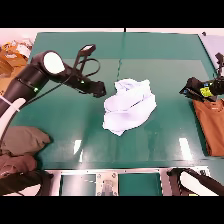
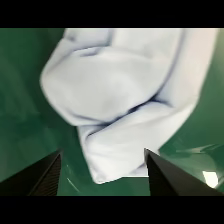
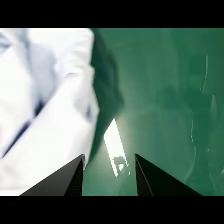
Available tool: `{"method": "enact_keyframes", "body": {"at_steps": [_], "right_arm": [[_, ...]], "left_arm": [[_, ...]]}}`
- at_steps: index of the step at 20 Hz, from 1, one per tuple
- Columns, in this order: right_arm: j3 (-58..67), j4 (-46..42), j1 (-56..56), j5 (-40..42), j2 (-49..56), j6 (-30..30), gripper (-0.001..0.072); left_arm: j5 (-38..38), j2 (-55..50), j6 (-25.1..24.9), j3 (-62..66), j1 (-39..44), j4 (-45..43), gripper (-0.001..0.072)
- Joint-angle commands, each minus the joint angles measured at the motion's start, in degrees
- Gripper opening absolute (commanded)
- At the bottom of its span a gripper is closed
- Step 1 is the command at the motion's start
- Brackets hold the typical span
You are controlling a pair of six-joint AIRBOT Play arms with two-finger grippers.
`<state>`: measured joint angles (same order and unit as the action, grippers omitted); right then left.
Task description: Fold the shirts.
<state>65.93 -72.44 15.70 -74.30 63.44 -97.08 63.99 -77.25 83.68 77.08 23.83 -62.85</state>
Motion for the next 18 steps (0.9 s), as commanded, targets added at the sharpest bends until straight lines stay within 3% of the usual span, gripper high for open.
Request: {"method": "enact_keyframes", "body": {"at_steps": [1,4,7,8,13,15,16,18], "right_arm": [[-0.2,1.6,3.5,4.9,7.5,4.2,0.0377],[-0.1,13.0,3.3,12.4,16.6,10.5,0.0434],[2.6,26.1,2.6,14.5,26.8,18.5,0.0446],[4.1,28.5,1.9,14.6,29.9,20.2,0.0504],[16.4,33.5,-3.8,14.5,43.0,22.4,0.0514],[21.5,34.1,-5.6,14.6,46.4,22.3,0.0512],[23.5,34.1,-6.2,14.6,47.8,21.8,0.0511],[26.3,34.2,-7.3,14.5,50.4,20.8,0.0467]], "left_arm": [[-5.3,-1.7,-0.1,-7.1,-3.1,1.0,0.0588],[-14.1,-8.4,-2.1,-11.4,-3.0,8.9,0.0588],[-19.2,-16.6,-11.1,-11.3,-3.0,24.1,0.0588],[-20.2,-18.9,-13.6,-11.2,-3.0,28.9,0.0587],[-21.3,-23.9,-24.2,-11.1,-2.9,45.0,0.0574],[-20.2,-24.1,-26.7,-11.1,-2.9,45.3,0.0156],[-19.5,-24.1,-27.5,-11.1,-3.0,45.3,0.0041],[-18.5,-24.1,-27.9,-11.1,-3.0,45.2,0.0021]]}}
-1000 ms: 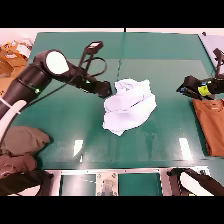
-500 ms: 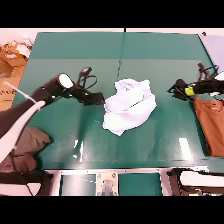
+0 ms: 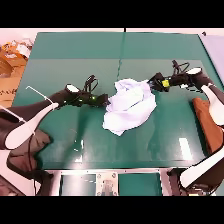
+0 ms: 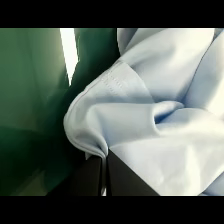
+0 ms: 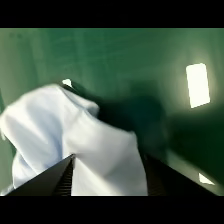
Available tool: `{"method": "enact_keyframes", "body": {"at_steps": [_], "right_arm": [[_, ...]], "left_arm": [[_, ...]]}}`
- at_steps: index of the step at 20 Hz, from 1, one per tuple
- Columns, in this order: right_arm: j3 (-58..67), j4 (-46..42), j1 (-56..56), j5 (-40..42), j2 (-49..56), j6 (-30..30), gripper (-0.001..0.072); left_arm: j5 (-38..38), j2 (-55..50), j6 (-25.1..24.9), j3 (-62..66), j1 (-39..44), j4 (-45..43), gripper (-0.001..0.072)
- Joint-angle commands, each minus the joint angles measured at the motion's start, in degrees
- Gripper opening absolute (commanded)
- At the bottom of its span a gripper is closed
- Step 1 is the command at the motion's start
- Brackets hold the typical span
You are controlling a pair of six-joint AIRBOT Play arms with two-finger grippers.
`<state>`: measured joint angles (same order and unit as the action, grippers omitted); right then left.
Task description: Fold the shirts.
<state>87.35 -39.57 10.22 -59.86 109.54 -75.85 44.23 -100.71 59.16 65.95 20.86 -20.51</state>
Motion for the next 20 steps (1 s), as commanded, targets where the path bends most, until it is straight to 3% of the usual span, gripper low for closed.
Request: {"method": "enact_keyframes", "body": {"at_steps": [1,3,9,14,20], "right_arm": [[5.1,1.4,-2.4,0.0,5.1,-0.4,0.0320],[5.1,1.4,-2.9,-0.3,5.7,-0.4,0.0016],[9.7,1.5,2.0,-5.2,-2.4,0.0,0.0015],[11.9,1.4,7.7,-7.1,-24.5,1.6,0.0015],[11.9,-0.5,14.3,-5.1,-51.8,1.5,0.0015]], "left_arm": [[1.4,-0.6,-3.3,0.0,0.0,2.9,0.0021],[1.8,-0.3,-3.1,0.0,-0.6,2.8,0.0020],[7.3,11.6,-0.5,4.5,-6.9,-3.1,0.0018],[9.3,30.1,0.7,16.5,-11.1,-8.2,0.0019],[12.5,45.0,8.3,35.5,-11.4,-26.5,0.0020]]}}
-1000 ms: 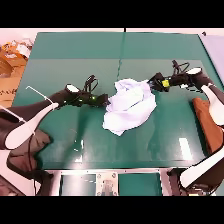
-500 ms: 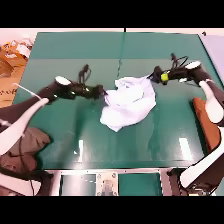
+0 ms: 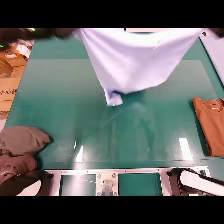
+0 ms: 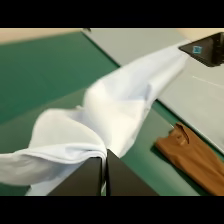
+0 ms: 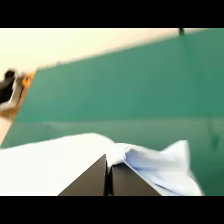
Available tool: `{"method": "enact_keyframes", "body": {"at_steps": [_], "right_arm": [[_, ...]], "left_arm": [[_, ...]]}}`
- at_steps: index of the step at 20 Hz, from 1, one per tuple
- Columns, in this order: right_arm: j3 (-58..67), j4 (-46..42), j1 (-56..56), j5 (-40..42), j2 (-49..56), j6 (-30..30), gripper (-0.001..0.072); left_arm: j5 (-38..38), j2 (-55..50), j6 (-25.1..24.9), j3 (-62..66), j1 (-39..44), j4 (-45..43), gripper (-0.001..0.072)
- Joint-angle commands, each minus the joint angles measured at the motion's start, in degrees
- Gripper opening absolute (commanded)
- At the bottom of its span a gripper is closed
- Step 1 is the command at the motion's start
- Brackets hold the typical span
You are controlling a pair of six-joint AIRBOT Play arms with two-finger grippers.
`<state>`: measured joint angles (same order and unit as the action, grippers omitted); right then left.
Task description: Fold the shirts.
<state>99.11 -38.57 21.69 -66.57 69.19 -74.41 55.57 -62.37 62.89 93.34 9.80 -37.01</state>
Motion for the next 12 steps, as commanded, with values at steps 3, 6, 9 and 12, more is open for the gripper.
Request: {"method": "enact_keyframes", "body": {"at_steps": [3,6,9,12], "right_arm": [[0.1,-6.7,5.5,5.6,-20.6,-0.2,0.0015],[0.1,-9.3,6.0,6.1,-23.3,-0.1,0.0016],[-2.3,-9.2,6.0,5.7,-22.7,-0.1,0.0016],[-9.4,-8.9,5.9,5.7,-20.4,-0.1,0.0016]], "left_arm": [[2.2,11.0,10.3,14.2,-0.3,-21.7,0.0020],[5.2,11.2,11.7,16.0,-0.3,-26.2,0.0021],[5.3,8.9,11.7,15.9,-0.3,-27.6,0.0020],[3.4,3.1,12.0,15.9,-0.3,-28.4,0.0020]]}}
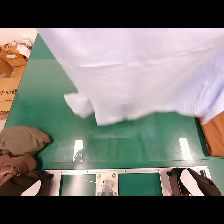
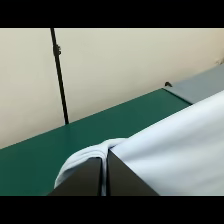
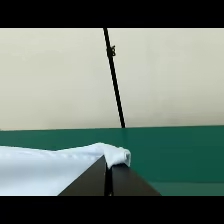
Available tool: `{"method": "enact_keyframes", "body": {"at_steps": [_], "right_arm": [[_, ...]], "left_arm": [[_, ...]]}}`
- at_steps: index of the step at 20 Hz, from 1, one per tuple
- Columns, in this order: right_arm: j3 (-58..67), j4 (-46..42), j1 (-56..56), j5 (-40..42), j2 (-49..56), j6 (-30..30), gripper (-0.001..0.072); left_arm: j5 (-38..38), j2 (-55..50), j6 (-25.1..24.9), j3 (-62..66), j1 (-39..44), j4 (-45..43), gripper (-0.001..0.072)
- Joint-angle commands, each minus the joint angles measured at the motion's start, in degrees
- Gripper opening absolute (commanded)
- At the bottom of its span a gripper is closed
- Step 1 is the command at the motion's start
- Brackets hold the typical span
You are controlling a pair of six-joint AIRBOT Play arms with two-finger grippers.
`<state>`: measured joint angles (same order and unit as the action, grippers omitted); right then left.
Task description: Fold the shirts.
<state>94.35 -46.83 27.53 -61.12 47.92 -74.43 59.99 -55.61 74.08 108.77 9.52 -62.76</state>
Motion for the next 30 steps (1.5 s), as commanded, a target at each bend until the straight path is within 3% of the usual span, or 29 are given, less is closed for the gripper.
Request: {"method": "enact_keyframes", "body": {"at_steps": [1,7,13,14,15,16,17,18,20,22,26,27,29,30], "right_arm": [[-7.8,-0.6,-0.3,0.5,2.2,0.1,0.0016],[-23.5,-0.6,-6.9,6.8,18.3,4.5,0.0016],[-24.4,-0.5,-13.2,8.6,40.1,4.4,0.0017],[-24.4,-0.1,-13.1,8.5,41.6,3.6,0.0087],[-24.3,-0.2,-12.4,8.4,41.9,1.3,0.0369],[-23.4,-0.2,-11.2,6.8,41.7,0.2,0.0503],[-21.5,-0.2,-9.1,3.1,41.5,-1.2,0.0480],[-19.5,-0.1,-6.9,-1.4,40.9,-2.9,0.0410],[-17.3,-0.1,-2.5,-10.7,38.6,-5.5,0.0044],[-19.5,-0.3,0.4,-15.7,34.8,-5.6,0.0017],[-40.6,-0.4,3.8,-13.9,17.3,-7.8,0.0020],[-47.7,-0.5,4.0,-13.7,11.8,-8.1,0.0140],[-60.5,0.3,4.0,-13.7,3.2,-8.1,0.0640],[-65.7,1.2,4.0,-13.7,0.2,-8.1,0.0645]], "left_arm": [[-1.0,-6.6,1.2,0.5,-0.1,-2.6,0.0021],[-0.8,-30.2,2.4,0.5,-0.1,1.7,0.0020],[3.3,-49.0,2.4,0.5,0.0,4.7,0.0021],[4.3,-50.9,2.4,0.5,0.0,4.7,0.0021],[5.3,-52.3,2.4,0.5,-0.1,4.6,0.0021],[5.9,-53.2,2.4,0.5,0.0,4.6,0.0021],[6.2,-53.7,2.4,0.5,-0.1,4.3,0.0021],[6.3,-54.0,2.4,0.5,-0.1,3.9,0.0021],[6.7,-54.1,2.4,0.5,-0.1,1.5,0.0021],[7.8,-54.1,2.4,0.5,-0.1,-1.0,0.0021],[10.4,-54.2,2.4,0.5,-0.1,-4.7,0.0021],[10.9,-54.2,2.3,0.5,-0.1,-4.8,0.0021],[11.5,-54.2,1.9,0.5,-0.1,-4.8,0.0021],[11.6,-54.2,1.9,0.5,-0.1,-5.0,0.0021]]}}
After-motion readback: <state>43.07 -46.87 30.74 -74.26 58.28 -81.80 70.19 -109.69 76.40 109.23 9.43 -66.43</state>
